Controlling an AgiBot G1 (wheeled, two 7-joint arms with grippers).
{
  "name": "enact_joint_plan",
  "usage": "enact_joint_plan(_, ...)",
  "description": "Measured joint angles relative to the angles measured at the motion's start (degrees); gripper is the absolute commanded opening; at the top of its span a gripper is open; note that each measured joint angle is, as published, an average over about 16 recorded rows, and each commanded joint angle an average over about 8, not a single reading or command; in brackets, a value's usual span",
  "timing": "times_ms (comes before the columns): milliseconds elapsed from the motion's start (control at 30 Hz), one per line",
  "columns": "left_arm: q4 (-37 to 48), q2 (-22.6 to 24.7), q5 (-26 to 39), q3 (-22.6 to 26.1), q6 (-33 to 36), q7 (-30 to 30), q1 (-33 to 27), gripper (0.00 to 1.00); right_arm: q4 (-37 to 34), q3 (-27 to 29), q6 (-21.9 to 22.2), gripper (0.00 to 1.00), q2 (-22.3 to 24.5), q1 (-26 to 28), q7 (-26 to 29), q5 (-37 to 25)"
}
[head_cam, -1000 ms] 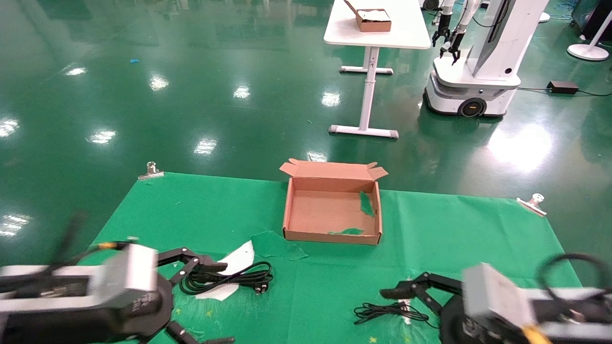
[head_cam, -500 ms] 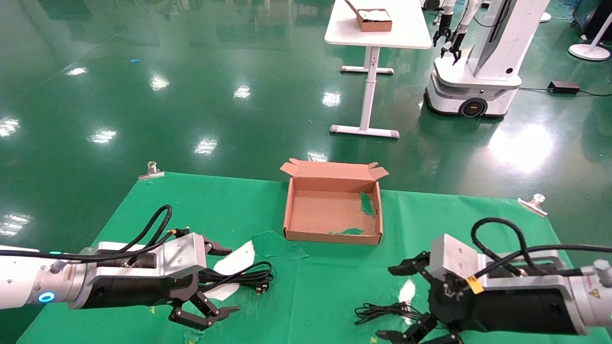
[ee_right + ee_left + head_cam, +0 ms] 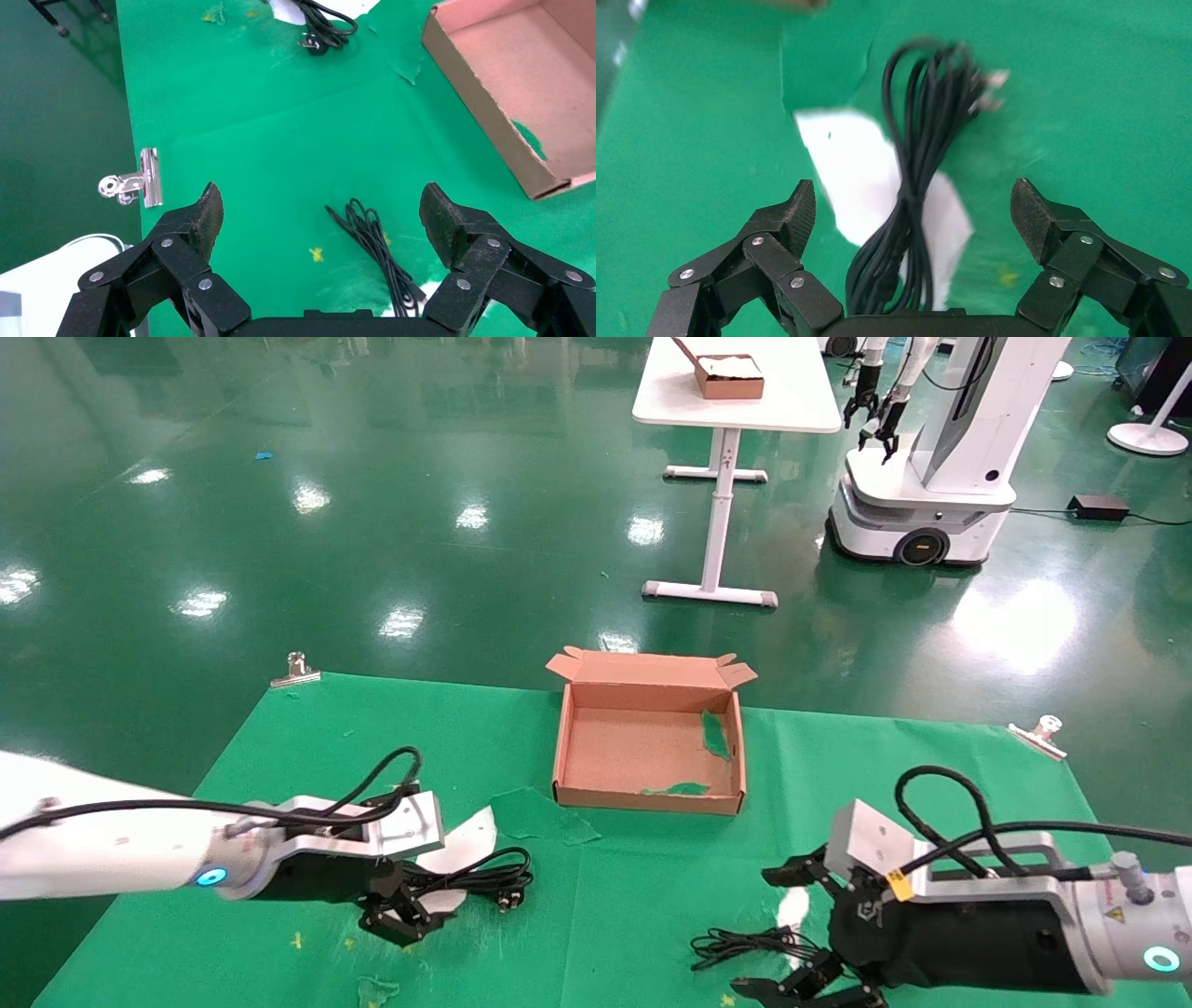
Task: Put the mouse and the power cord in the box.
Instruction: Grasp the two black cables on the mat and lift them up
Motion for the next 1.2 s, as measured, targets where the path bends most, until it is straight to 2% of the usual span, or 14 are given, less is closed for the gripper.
enact_joint_plan(333, 17.9, 8.2, 4.4, 1.8, -6.4, 5.7, -4.9, 1.00, -4.9, -1.0, -0.9, 1.00, -2.1, 0.6, -2.4, -0.8)
enact_joint_plan(667, 28.3, 12.6, 4.2, 1.6, -11.1, 11.6, -6.9, 1.00, -8.0, -2.2, -1.2, 1.00, -3.0, 1.5, -4.8, -3.0)
enact_joint_plan(933, 33.0, 14.3, 3.5, 1.2, -13.1, 14.9, -7.9, 1.00, -11.9, -7.5, 0.8, 1.00, -7.9, 5.7, -7.0, -14.1)
enact_joint_plan(1200, 36.0, 15.1, 2.6, 0.7, -13.6, 17.4, -8.8, 1.00, -23.3, -13.2, 4.9, 1.00, -17.5, 12.6, -11.8, -25.9)
